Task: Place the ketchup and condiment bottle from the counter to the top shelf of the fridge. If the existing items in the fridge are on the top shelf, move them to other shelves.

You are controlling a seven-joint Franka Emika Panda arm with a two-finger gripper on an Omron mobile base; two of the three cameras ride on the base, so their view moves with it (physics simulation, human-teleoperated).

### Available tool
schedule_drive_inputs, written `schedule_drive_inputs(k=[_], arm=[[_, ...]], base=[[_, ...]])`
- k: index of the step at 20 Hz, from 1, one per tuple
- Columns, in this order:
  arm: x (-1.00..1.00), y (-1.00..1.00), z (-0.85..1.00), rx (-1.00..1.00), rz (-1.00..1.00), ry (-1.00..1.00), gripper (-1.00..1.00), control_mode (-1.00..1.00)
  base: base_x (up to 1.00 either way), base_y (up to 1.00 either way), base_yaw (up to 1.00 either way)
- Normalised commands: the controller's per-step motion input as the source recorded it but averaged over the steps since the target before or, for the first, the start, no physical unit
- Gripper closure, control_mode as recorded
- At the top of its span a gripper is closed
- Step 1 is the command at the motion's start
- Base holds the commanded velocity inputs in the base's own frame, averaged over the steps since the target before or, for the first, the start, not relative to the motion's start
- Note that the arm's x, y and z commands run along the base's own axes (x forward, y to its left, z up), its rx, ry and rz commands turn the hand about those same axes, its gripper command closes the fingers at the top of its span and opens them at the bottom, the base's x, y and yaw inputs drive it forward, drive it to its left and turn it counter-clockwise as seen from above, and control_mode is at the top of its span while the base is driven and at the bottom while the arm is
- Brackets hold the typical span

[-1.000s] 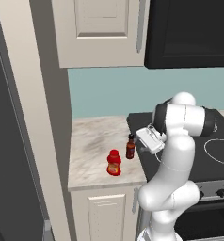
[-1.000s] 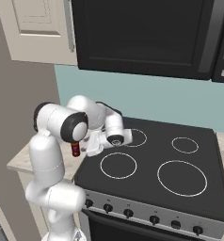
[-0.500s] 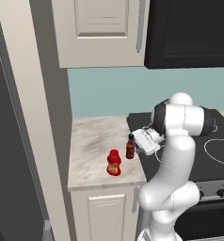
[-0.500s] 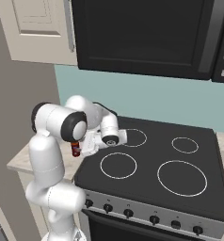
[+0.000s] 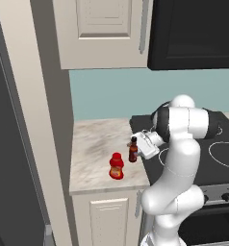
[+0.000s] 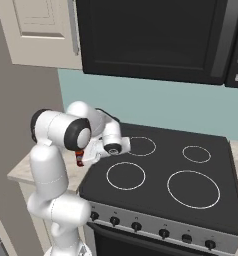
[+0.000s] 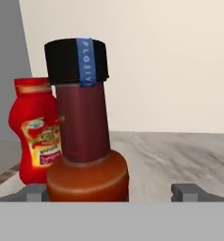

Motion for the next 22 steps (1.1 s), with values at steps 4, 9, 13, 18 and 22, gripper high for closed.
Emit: schedule_drive_inputs(k=[4, 9, 13, 18, 22], arm=[[0.00, 0.18, 0.00, 0.00, 0.00, 0.00, 1.00, -1.00], [0.01, 0.04, 0.00, 0.00, 0.00, 0.01, 1.00, -1.00], [-0.15, 0.00, 0.23, 0.01, 0.00, -0.04, 1.00, -1.00], [-0.45, -0.17, 0.91, 0.08, -0.01, -0.15, 1.00, -1.00], [-0.68, -0.23, 1.00, 0.10, -0.02, -0.25, 1.00, -1.00]], base=[[0.00, 0.00, 0.00], [0.00, 0.00, 0.00], [0.00, 0.00, 0.00], [0.00, 0.00, 0.00], [0.00, 0.00, 0.00]])
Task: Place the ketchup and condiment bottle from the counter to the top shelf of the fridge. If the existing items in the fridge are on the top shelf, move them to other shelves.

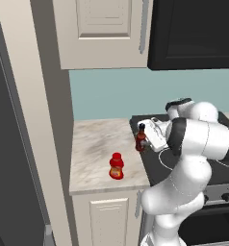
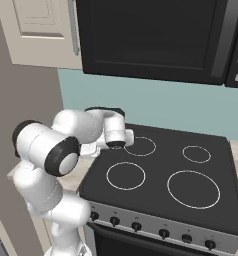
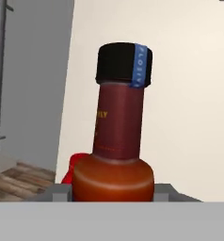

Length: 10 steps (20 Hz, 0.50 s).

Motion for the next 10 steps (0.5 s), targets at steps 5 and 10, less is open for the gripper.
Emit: schedule_drive_inputs(k=[5, 10], arm=[[-0.81, -0.12, 1.00, 0.07, -0.04, -0.24, 1.00, -1.00], [-0.83, -0.02, 1.00, 0.03, -0.06, -0.19, 1.00, -1.00]], base=[[0.00, 0.00, 0.00], [0.00, 0.00, 0.00]])
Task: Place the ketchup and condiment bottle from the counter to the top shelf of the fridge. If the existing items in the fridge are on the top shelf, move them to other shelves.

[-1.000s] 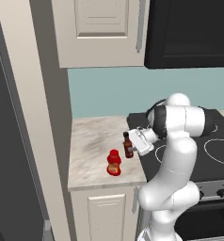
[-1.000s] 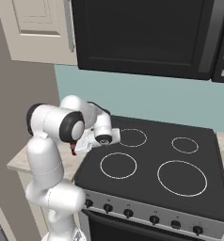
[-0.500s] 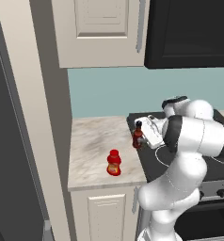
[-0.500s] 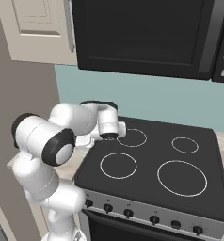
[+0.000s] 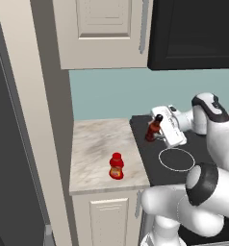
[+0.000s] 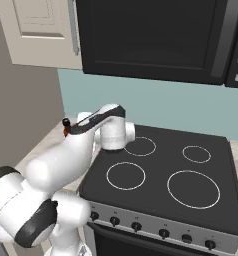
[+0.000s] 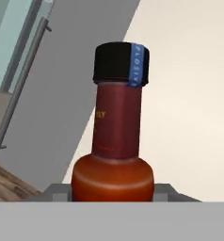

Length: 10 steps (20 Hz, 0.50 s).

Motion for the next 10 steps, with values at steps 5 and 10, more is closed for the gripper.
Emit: schedule_drive_inputs(k=[5, 10], arm=[[-0.86, 0.00, 0.97, 0.00, -0.06, -0.12, 1.00, -1.00], [-0.68, 0.00, 0.88, 0.00, -0.11, 0.00, 1.00, -1.00]], base=[[0.00, 0.00, 0.00], [0.00, 0.00, 0.00]])
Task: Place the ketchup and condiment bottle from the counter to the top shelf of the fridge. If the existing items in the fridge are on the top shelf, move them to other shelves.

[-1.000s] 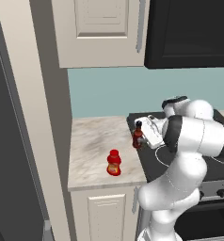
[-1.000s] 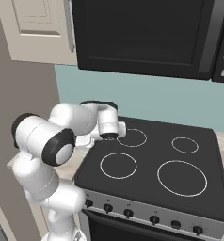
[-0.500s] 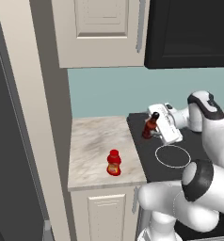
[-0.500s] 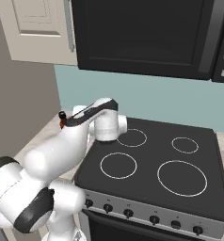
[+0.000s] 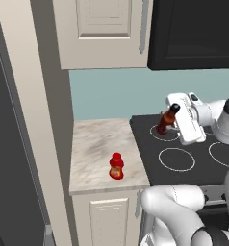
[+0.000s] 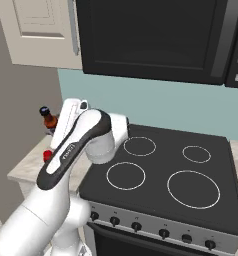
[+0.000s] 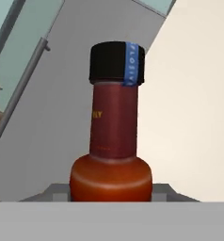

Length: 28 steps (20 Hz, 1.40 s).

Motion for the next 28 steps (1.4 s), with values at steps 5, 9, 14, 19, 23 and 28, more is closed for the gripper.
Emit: schedule_drive_inputs(k=[5, 9, 14, 19, 23, 28], arm=[[-0.52, 0.00, 0.63, 0.00, -0.15, 0.02, 1.00, -1.00], [-0.39, -0.03, 0.01, 0.00, -0.08, 0.01, 1.00, -1.00], [-0.15, -0.01, 0.00, 0.00, 0.00, 0.00, 1.00, 1.00], [0.00, 0.00, 0.00, 0.00, 0.00, 0.00, 1.00, 1.00], [0.00, 0.00, 0.00, 0.00, 0.00, 0.00, 1.00, 1.00], [0.00, 0.00, 0.00, 0.00, 0.00, 0.00, 1.00, 1.00]], base=[[0.00, 0.00, 0.00], [0.00, 0.00, 0.00], [-0.79, -0.11, 0.00], [-1.00, -0.07, 0.04], [-1.00, 0.08, 0.09], [-1.00, 0.63, 0.11]])
